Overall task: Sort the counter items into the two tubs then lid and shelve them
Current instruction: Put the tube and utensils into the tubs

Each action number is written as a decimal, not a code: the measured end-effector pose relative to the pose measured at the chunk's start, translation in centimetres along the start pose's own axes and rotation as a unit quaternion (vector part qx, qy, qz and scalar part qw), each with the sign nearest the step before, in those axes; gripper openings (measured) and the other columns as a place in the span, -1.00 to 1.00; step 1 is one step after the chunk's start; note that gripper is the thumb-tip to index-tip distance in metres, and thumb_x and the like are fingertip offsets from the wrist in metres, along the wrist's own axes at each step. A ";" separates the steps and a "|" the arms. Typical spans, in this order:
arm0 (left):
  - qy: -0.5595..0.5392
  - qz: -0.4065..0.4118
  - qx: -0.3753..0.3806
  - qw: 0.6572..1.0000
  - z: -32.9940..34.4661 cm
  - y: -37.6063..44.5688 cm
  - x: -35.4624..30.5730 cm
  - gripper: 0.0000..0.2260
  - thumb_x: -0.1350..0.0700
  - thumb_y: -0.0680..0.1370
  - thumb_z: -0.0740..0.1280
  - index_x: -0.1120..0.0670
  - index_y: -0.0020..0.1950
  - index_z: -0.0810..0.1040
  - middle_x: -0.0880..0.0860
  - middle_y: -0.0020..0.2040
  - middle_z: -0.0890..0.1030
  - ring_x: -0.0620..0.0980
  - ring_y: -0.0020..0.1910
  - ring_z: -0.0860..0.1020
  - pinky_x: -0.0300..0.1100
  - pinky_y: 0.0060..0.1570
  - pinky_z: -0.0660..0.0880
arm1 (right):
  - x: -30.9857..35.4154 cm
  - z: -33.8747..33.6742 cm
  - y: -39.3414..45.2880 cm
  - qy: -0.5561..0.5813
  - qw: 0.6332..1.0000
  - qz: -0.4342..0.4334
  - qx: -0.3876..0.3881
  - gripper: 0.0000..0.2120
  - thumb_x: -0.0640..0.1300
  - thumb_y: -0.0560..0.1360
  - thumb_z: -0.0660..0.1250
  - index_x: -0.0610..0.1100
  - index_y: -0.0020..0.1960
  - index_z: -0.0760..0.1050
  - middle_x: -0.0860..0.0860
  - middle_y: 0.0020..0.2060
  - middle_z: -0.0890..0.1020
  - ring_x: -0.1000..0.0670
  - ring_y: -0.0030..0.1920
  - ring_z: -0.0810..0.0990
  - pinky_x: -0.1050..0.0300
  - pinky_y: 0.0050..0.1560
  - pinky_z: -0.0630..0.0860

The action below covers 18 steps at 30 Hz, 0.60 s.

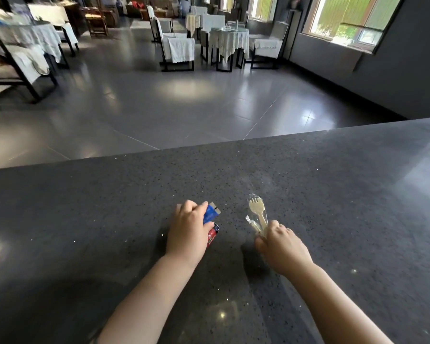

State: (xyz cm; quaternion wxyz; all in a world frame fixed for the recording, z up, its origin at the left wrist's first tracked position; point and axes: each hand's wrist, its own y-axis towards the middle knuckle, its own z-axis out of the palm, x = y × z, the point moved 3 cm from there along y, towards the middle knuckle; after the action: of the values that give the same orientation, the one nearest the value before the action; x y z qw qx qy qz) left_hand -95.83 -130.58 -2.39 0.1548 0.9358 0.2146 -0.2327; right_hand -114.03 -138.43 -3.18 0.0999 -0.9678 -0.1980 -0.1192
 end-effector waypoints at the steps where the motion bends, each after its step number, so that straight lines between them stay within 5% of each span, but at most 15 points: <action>1: 0.019 -0.002 -0.002 1.000 0.5 0.0 0.2 -0.57 0.01 0.54 0.32 0.01 0.41 0.39 0.00 0.18 0.45 -0.01 0.17 0.37 -0.22 0.17 0.30 | -0.1 -0.1 0.0 0.002 1.000 0.000 -0.003 -0.72 0.05 0.58 0.14 -0.17 0.09 0.32 -0.09 0.10 0.52 -0.12 0.15 0.47 0.08 -0.10 0.33; 7: 0.100 -0.024 0.019 0.995 1.4 -1.2 1.6 -0.46 -0.26 0.55 0.08 -0.16 0.51 0.13 -0.05 0.30 0.41 0.01 0.23 0.38 -0.11 0.11 0.36 | 0.1 -0.2 -0.3 0.006 1.000 -0.004 -0.014 -0.69 0.07 0.59 0.14 -0.18 0.11 0.33 -0.08 0.11 0.52 -0.10 0.15 0.47 0.07 -0.06 0.37; 10: 0.116 -0.031 0.038 0.992 1.4 -1.8 1.8 -0.31 -0.38 0.47 0.11 -0.17 0.52 0.03 -0.03 0.28 0.40 0.00 0.22 0.37 -0.12 0.12 0.37 | 0.4 -0.2 -0.5 0.009 1.000 -0.004 -0.003 -0.70 0.06 0.59 0.14 -0.17 0.12 0.34 -0.08 0.11 0.52 -0.09 0.15 0.47 0.06 -0.05 0.39; 18: 0.118 -0.036 0.104 0.987 0.7 -2.1 1.8 -0.29 -0.29 0.48 0.23 -0.12 0.53 0.02 0.05 0.26 0.36 0.05 0.24 0.33 -0.08 0.15 0.39 | 1.4 0.2 -2.3 0.031 0.998 0.000 0.046 -0.74 0.04 0.60 0.11 -0.18 0.03 0.26 -0.14 0.05 0.55 -0.18 0.07 0.53 0.04 -0.11 0.38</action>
State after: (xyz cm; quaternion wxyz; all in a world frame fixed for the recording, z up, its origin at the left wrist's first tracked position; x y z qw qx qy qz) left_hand -95.63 -128.47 -4.30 0.0212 0.9595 0.2394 -0.1469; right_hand -113.65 -135.81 -2.63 0.1501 -0.9582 -0.1996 -0.1397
